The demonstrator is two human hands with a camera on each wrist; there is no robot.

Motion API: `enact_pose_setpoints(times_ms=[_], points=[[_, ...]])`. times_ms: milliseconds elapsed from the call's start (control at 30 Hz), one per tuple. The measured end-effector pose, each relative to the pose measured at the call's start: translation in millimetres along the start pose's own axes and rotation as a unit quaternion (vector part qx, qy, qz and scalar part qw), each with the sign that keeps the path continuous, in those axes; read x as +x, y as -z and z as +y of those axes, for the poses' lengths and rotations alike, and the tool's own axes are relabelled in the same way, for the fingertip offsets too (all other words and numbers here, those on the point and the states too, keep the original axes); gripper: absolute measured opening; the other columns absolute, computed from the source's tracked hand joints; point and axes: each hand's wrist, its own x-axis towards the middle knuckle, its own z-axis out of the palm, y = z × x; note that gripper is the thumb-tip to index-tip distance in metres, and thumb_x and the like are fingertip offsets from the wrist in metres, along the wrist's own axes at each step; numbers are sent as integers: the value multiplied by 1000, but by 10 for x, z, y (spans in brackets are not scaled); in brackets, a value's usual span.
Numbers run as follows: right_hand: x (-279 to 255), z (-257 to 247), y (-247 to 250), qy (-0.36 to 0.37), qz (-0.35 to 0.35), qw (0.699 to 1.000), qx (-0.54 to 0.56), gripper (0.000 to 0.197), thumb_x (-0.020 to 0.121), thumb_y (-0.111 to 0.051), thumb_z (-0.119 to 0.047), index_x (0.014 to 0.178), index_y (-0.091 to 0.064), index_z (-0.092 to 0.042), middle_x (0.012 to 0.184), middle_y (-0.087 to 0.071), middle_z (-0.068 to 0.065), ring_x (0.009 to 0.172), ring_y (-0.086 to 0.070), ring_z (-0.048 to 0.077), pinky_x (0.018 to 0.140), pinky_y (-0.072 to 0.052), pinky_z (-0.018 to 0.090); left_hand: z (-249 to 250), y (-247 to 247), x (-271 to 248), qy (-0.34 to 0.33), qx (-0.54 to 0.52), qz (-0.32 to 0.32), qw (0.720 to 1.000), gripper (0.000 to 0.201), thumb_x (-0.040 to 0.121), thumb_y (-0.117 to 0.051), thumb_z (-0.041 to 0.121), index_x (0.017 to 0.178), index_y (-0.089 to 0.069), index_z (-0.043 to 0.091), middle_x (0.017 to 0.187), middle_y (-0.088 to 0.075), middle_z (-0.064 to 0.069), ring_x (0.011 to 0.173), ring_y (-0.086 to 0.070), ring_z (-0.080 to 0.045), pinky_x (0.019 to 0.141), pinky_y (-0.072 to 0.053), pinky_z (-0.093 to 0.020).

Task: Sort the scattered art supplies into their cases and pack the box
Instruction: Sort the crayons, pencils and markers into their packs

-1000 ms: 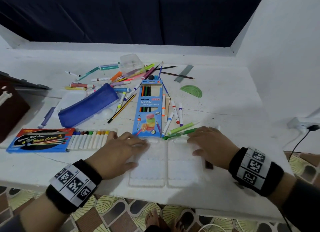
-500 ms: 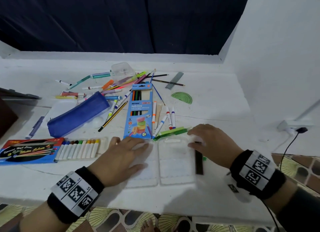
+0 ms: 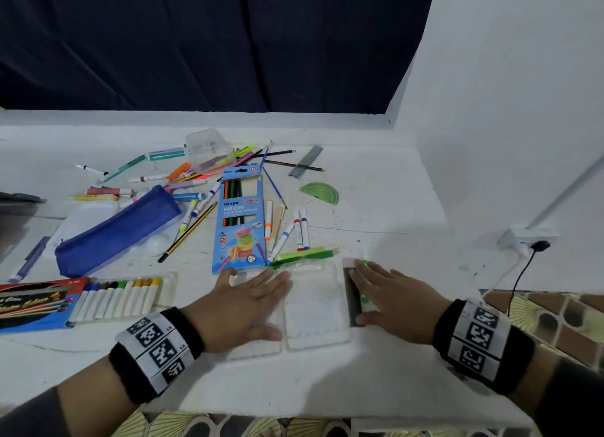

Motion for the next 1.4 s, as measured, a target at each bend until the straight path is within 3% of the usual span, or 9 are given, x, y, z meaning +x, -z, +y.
enact_pose_setpoints(times_ms=[167,367,567,700,767,833,967,1200,1400], points=[[218,226,135,7,-16,999,31,83,97,-48,-50,157,-2,-16,165,11,-2,151,3,13,123,-13,36,0,147,44,0,-14,-10,1000,101,71,-2,79,158,12,29,164,19,16,151,14,-4,118,-3,-59],[507,433,286,13,-25,998,53,84,95,-57,-45,158,-6,-21,165,6,-5,149,-19,16,118,-26,34,-103,141,132,4,-32,5,999,89,88,-26,76,158,10,34,159,22,21,147,16,4,117,-2,-57],[695,517,367,12,22,997,79,61,90,-66,-35,144,-44,-14,158,-29,-6,132,-46,24,106,-39,38,-124,156,173,7,-66,23,998,86,91,-38,73,158,2,37,164,12,21,151,9,1,118,-1,-54],[726,512,283,-7,133,978,160,34,95,-58,-24,126,-65,-13,140,-57,-2,122,-57,20,105,-42,33,-146,227,177,-2,-150,88,985,69,93,-45,67,155,-22,44,160,-26,24,147,-22,-2,117,-8,-50],[749,490,257,-23,182,965,187,30,94,-59,-19,121,-68,-11,127,-66,3,115,-61,20,103,-45,31,-192,348,235,7,-201,129,971,66,87,-37,77,144,-42,44,140,-54,22,131,-45,-4,112,-17,-46],[771,460,263,-35,198,962,187,26,91,-61,-17,115,-70,-11,118,-69,2,108,-63,20,98,-48,32,-257,512,347,15,-241,158,957,60,88,-36,77,131,-55,40,116,-66,17,111,-57,-5,104,-23,-39],[816,378,328,-50,205,963,169,19,88,-61,-10,105,-71,-11,108,-68,3,97,-62,22,87,-49,30,-416,828,726,58,-231,196,951,29,100,-50,45,124,-62,34,104,-66,12,95,-60,-12,97,-44,-42],[891,317,352,-120,216,952,181,26,84,-54,-1,103,-65,-12,102,-61,7,95,-58,29,71,-34,26,-407,1025,1400,157,-152,134,967,31,93,-53,51,99,-62,22,105,-66,-4,96,-62,-26,80,-51,-35],[880,337,361,-189,198,931,240,37,78,-66,-10,114,-61,-15,104,-65,7,93,-63,26,78,-52,28,-296,1113,1572,183,-127,135,965,30,83,-65,48,80,-50,22,87,-56,-2,79,-54,-25,71,-45,-32]])
